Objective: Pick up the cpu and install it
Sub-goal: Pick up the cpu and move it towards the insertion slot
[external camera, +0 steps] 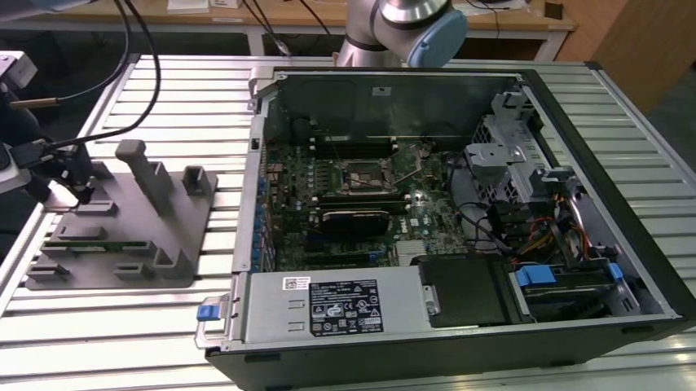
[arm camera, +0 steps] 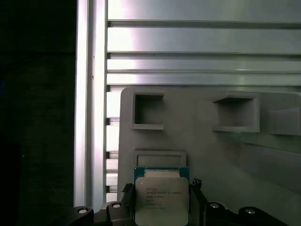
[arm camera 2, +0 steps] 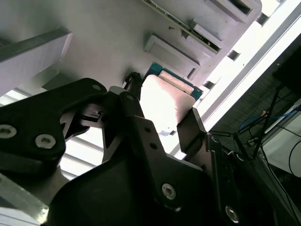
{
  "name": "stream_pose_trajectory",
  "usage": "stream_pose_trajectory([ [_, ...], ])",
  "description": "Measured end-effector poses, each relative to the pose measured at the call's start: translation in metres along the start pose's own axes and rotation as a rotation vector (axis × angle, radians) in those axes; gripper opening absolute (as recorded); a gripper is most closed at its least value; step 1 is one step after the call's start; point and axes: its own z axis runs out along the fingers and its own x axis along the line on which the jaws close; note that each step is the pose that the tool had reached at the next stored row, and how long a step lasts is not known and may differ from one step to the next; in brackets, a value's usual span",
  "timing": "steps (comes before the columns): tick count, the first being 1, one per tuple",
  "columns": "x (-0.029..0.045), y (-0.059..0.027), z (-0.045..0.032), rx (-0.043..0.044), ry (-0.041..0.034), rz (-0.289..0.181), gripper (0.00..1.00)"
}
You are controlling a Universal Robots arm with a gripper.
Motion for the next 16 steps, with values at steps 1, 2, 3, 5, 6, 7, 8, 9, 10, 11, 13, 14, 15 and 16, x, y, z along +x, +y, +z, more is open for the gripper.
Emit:
stream_pose_trajectory([
  [1, 0.0000, 0.0000, -0.0010, 0.0000, 0.0000, 0.000, 0.55],
  [2, -0.0001, 0.0001, -0.0021, 0.0001, 0.0001, 0.000, 0.55],
  [3, -0.0001, 0.0001, -0.0031, 0.0000, 0.0000, 0.000, 0.55],
  [5, -0.0001, 0.0002, -0.0050, 0.0000, -0.0001, 0.000, 0.55],
  [6, -0.0001, 0.0003, -0.0059, 0.0000, -0.0001, 0.000, 0.55],
  [7, -0.0002, 0.0003, -0.0069, 0.0000, -0.0001, 0.000, 0.55],
  [8, -0.0002, 0.0004, -0.0078, 0.0000, -0.0002, 0.000, 0.55],
  [9, -0.0002, 0.0004, -0.0088, 0.0000, -0.0002, 0.000, 0.55],
  [10, -0.0002, 0.0005, -0.0097, -0.0001, -0.0003, 0.000, 0.55],
  [11, -0.0002, 0.0005, -0.0109, 0.0000, -0.0002, 0.000, 0.55],
  [13, -0.0003, 0.0006, -0.0132, -0.0002, -0.0004, 0.000, 0.55],
  [14, -0.0003, 0.0007, -0.0145, -0.0002, -0.0004, 0.000, 0.55],
  [15, -0.0004, 0.0007, -0.0158, -0.0002, -0.0003, 0.000, 0.55],
  [16, -0.0004, 0.0008, -0.0172, -0.0002, -0.0003, 0.000, 0.55],
])
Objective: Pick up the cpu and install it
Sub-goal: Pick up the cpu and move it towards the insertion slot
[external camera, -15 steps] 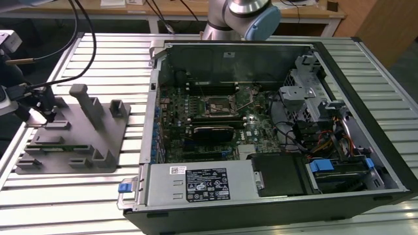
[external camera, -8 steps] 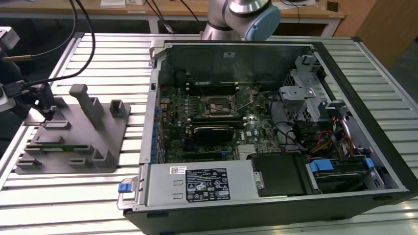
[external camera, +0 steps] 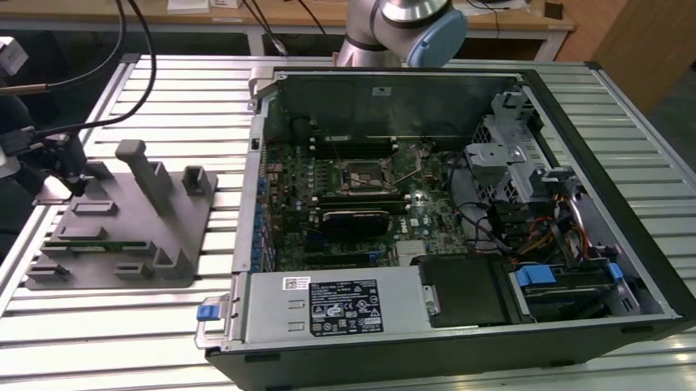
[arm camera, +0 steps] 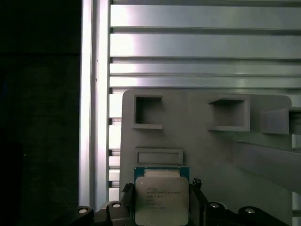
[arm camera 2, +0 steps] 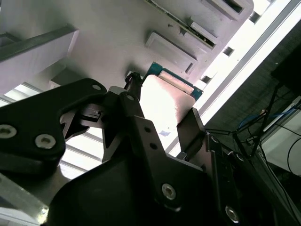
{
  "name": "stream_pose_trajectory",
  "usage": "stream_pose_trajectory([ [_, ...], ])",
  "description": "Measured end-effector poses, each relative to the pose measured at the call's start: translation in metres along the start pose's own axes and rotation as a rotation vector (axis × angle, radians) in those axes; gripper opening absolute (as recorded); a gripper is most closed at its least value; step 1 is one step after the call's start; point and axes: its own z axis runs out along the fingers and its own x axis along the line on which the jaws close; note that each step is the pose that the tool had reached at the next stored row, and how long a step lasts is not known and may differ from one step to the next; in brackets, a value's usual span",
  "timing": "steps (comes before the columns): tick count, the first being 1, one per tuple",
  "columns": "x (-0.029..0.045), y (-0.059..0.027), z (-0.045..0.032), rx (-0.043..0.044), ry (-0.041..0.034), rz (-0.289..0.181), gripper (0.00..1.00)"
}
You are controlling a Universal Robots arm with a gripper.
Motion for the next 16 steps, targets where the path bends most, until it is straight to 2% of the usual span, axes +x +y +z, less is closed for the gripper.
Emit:
stream_pose_trajectory([
  [16, -0.0006, 0.0011, -0.0237, -0.0011, -0.0005, 0.000, 0.55],
])
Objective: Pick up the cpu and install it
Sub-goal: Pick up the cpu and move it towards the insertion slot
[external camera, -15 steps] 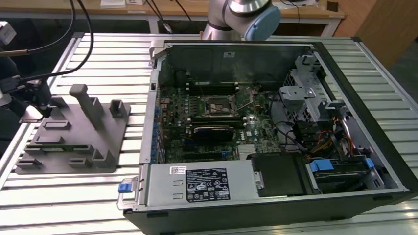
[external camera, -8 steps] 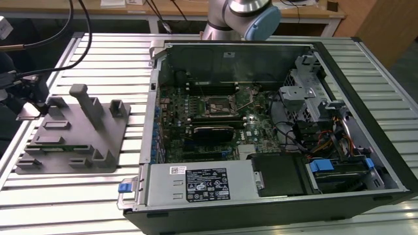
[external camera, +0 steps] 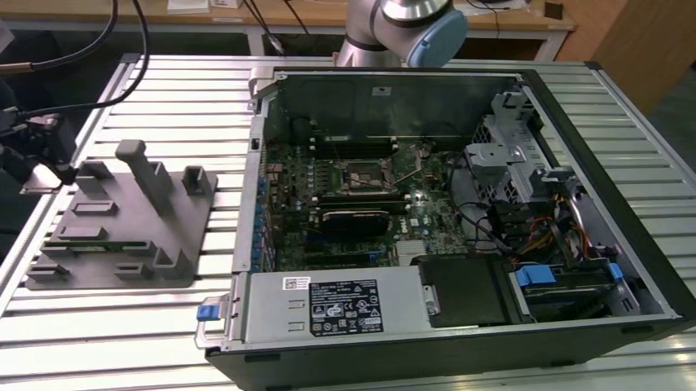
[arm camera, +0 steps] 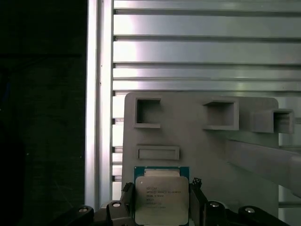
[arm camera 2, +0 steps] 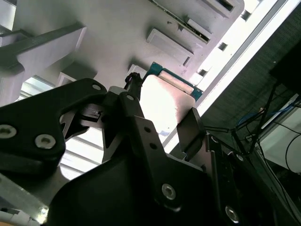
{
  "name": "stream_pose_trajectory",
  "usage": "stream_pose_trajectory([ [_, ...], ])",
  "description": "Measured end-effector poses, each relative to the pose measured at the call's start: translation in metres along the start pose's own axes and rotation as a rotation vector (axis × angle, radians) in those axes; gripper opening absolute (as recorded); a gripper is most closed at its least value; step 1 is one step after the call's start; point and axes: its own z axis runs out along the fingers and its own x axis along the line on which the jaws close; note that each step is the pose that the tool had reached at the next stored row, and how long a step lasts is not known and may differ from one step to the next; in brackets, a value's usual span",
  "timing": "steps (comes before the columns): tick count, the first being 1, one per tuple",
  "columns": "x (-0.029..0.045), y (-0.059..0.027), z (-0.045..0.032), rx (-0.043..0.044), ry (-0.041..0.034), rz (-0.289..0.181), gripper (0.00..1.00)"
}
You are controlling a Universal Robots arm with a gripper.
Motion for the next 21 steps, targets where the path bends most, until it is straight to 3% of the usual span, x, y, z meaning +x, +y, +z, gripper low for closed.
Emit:
stream_pose_trajectory([
  [21, -0.0005, 0.0011, -0.0226, -0.0015, -0.0003, 0.000, 0.55],
])
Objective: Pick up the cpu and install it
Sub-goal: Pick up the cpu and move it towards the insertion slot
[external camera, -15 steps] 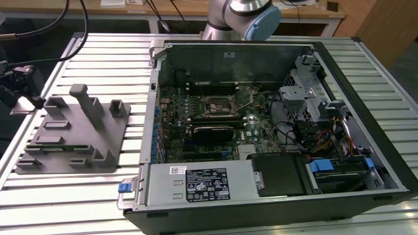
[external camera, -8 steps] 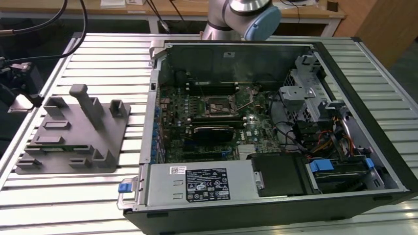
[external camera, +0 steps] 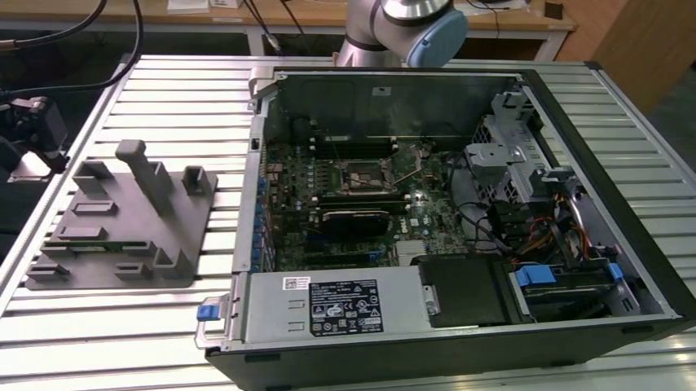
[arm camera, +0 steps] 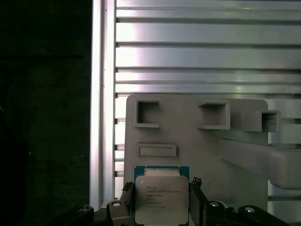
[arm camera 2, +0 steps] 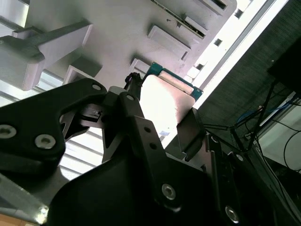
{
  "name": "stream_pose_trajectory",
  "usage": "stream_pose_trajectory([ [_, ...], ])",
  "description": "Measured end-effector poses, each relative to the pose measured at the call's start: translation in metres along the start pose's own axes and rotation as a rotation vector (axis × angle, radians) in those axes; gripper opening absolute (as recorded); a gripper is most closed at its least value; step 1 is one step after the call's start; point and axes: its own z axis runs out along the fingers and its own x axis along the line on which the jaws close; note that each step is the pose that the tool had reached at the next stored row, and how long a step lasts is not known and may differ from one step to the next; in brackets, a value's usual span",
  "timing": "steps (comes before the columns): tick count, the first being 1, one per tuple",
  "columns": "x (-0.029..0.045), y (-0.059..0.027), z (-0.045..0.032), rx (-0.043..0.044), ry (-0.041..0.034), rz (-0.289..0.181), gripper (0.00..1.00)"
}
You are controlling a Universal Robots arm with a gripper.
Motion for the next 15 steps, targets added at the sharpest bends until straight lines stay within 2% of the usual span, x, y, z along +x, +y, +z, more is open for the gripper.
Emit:
stream_pose_trajectory([
  [15, -0.0004, 0.0008, -0.0161, -0.0021, -0.0006, 0.000, 0.55],
])
